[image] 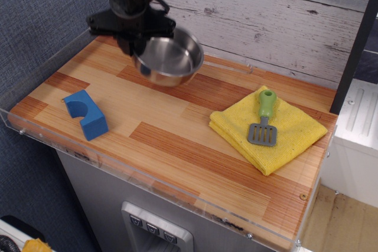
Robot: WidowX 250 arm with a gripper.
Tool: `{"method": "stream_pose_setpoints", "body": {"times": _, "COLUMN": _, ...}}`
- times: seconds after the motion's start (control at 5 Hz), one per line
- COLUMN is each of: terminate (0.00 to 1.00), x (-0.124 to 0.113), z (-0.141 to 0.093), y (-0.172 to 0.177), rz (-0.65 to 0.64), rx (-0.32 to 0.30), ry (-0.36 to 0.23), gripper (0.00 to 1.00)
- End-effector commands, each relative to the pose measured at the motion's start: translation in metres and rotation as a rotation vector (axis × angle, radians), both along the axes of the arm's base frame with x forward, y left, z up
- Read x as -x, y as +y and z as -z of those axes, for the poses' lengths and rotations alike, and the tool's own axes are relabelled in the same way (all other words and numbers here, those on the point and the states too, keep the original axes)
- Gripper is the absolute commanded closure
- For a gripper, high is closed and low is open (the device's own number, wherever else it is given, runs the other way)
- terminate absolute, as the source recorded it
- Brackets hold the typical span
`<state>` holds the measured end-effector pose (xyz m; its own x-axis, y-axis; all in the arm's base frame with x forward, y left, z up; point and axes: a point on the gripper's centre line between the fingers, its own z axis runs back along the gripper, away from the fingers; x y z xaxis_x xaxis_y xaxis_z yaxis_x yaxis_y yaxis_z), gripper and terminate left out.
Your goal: Move the pan to the back left side
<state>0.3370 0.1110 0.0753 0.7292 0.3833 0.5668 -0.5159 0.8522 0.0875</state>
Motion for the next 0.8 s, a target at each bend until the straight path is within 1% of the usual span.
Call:
{"method": "stream_pose_setpoints", "body": {"times": 0.0, "terminate": 0.00, "x": -0.015, "z": 0.008, "y": 0.019, "rz": -0.061, "rx": 0.014, "ry": -0.019, "gripper": 1.00}}
{"method": "stream_pose_setpoints", "body": {"times": 0.2, "terminate": 0.00, "x": -0.015, "z": 0.018, "y": 0.019, "rz": -0.050, "rx": 0.006, "ry": 0.001, "gripper": 1.00}}
{"method": "stream_pose_setpoints", "body": {"times": 0.4, "terminate": 0.00, "x": -0.008, "z": 0.022, "y": 0.016, "rz": -0.037, "rx": -0.002, "ry": 0.015, "gripper": 0.00}}
{"method": "stream_pose_setpoints", "body": {"times": 0.6, "terminate": 0.00, "x": -0.005, "z": 0.020, "y": 0.016, "rz": -0.026, "rx": -0.007, "ry": 0.017, "gripper": 0.00}}
